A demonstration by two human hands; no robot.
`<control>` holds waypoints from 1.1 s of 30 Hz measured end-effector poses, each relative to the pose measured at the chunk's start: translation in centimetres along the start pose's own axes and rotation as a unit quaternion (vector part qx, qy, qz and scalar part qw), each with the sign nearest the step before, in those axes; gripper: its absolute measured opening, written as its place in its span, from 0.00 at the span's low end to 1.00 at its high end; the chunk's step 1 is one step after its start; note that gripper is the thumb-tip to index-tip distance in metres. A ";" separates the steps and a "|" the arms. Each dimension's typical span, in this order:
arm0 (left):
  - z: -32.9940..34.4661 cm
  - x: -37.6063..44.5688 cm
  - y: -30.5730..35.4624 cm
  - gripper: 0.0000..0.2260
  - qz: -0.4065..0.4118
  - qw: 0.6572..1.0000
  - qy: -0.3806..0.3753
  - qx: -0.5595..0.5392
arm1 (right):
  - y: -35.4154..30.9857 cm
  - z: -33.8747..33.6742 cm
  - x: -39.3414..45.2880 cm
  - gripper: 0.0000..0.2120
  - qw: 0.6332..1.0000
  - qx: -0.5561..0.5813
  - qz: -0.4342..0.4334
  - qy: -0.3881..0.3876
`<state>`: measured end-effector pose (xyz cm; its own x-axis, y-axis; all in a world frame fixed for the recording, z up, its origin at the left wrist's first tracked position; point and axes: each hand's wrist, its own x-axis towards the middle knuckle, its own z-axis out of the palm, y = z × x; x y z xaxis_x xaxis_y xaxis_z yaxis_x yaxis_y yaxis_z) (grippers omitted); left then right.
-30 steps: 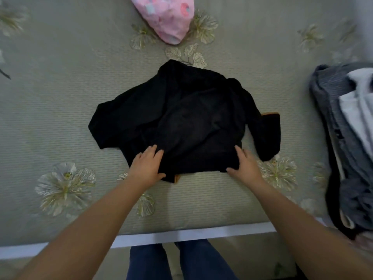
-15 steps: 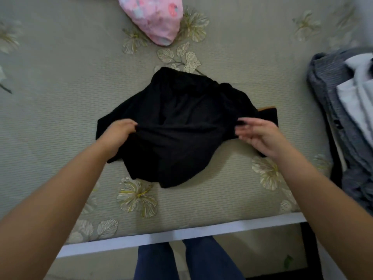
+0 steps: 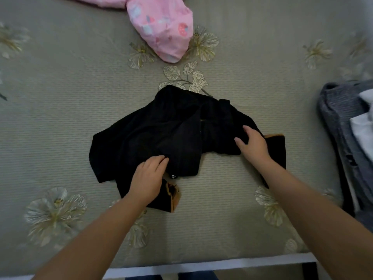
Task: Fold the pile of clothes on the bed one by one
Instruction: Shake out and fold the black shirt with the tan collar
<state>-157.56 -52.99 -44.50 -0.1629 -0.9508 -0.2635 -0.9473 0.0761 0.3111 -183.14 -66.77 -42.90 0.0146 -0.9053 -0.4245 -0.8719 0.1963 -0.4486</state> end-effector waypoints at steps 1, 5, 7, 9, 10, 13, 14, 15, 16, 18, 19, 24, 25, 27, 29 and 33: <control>0.2 0.8 -0.1 0.30 0.009 0.999 0.011 0.048 | -0.1 0.2 0.7 0.27 1.000 -0.009 0.006 -0.011; 0.4 3.1 -1.0 0.26 0.029 0.991 0.031 0.125 | -0.8 1.1 3.0 0.30 0.998 -0.024 0.050 -0.032; 0.0 3.8 -1.3 0.20 0.014 0.992 0.043 0.118 | -1.1 1.5 3.7 0.27 0.996 -0.011 0.084 -0.033; -0.8 4.3 -1.4 0.14 -0.018 0.998 0.033 0.052 | -1.3 1.7 4.0 0.19 0.993 0.035 0.106 -0.025; -1.2 4.4 -1.6 0.13 -0.038 0.999 0.011 0.006 | -1.4 1.6 3.9 0.15 0.992 0.059 0.107 -0.020; -3.5 4.4 -2.5 0.09 -0.095 0.976 -0.036 -0.191 | -1.8 0.9 3.1 0.10 0.990 0.113 0.081 0.002; -4.8 4.3 -2.5 0.11 -0.136 0.949 -0.039 -0.282 | -2.1 0.4 2.8 0.09 0.989 0.132 0.071 0.012; -6.2 4.4 -2.4 0.13 -0.176 0.914 -0.023 -0.365 | -2.4 -0.2 2.5 0.09 0.985 0.158 0.067 0.022; -7.6 4.6 -2.5 0.13 -0.209 0.882 0.000 -0.423 | -2.9 -1.0 2.3 0.09 0.980 0.187 0.064 0.030; -10.5 5.3 -2.4 0.10 -0.264 0.841 0.040 -0.470 | -4.0 -3.2 1.9 0.09 0.972 0.228 0.052 0.031; -12.0 5.7 -2.3 0.09 -0.295 0.826 0.052 -0.477 | -4.8 -4.5 1.7 0.09 0.971 0.236 0.039 0.025; -21.9 5.5 -0.8 0.06 -0.333 0.780 0.062 -0.527 | -9.9 -13.1 -0.4 0.05 0.965 0.257 -0.049 0.004; -24.1 5.1 -0.3 0.06 -0.327 0.783 0.084 -0.522 | -11.1 -15.0 -1.0 0.06 0.963 0.262 -0.063 -0.002; -28.7 4.3 0.8 0.10 -0.305 0.795 0.129 -0.508 | -13.6 -18.6 -2.5 0.08 0.960 0.265 -0.091 -0.003; -33.8 3.3 2.1 0.13 -0.261 0.827 0.169 -0.468 | -16.3 -22.4 -4.3 0.11 0.956 0.258 -0.131 0.037; -43.5 0.5 4.6 0.13 -0.144 0.902 0.202 -0.354 | -21.4 -30.2 -8.5 0.06 0.932 0.185 -0.233 0.209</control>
<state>-150.02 -66.23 -3.47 0.3113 -0.9430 -0.1172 -0.4983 -0.2670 0.8249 -179.41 -74.66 -5.99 0.0903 -0.9771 0.1928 -0.5893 -0.2085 -0.7806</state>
